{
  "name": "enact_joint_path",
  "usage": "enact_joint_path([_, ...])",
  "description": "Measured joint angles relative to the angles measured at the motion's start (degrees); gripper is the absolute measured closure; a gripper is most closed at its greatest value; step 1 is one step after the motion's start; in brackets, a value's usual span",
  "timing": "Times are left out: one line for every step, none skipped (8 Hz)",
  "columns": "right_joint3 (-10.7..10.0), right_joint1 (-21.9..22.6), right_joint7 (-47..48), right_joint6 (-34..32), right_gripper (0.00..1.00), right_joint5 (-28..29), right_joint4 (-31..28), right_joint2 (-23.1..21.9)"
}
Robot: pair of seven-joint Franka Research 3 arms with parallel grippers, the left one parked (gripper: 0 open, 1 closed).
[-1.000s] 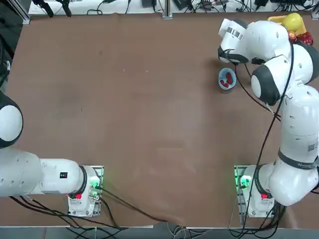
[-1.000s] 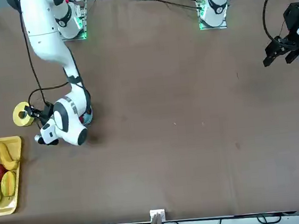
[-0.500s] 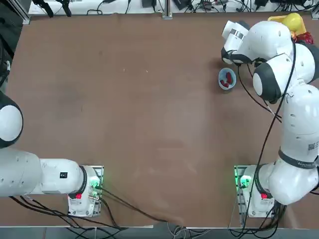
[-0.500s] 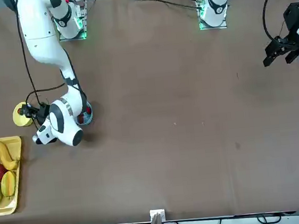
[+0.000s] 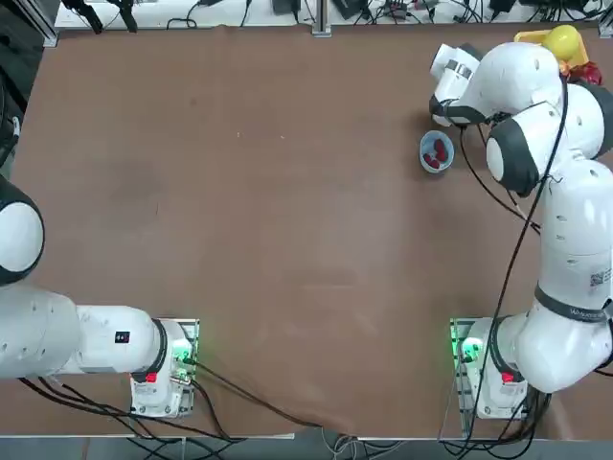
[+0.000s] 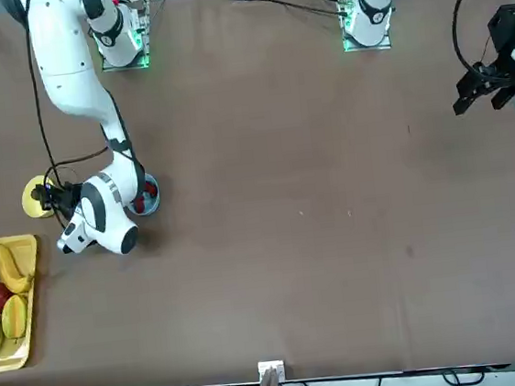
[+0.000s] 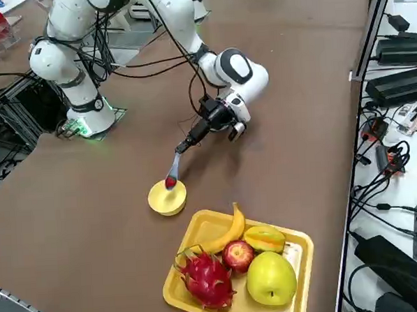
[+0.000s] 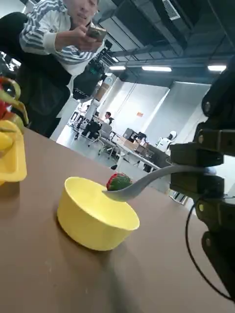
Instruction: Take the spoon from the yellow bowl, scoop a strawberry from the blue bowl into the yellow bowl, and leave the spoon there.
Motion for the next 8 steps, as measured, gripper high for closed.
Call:
enact_joint_path([0.0, -0.1, -0.7, 0.2, 0.89, 0.0, -0.1, 1.1])
enact_joint_path([0.1, -0.1, -1.7, 0.3, 0.89, 0.0, -0.1, 2.2])
enact_joint_path([0.1, -0.1, -4.2, 0.3, 0.89, -0.5, -0.1, 3.3])
enact_joint_path([0.2, -0.1, -7.5, 0.3, 0.89, -1.4, -0.1, 4.1])
enact_joint_path([0.2, -0.1, -10.5, 0.3, 0.89, -2.5, -0.1, 4.3])
enact_joint_path([0.2, -0.1, -13.5, 0.4, 0.89, -3.8, -0.1, 4.3])
enact_joint_path([0.2, -0.1, -16.8, 0.7, 0.89, -5.3, -0.1, 4.4])
enact_joint_path([0.2, -0.1, -19.6, 0.9, 0.89, -6.8, -0.1, 4.6])
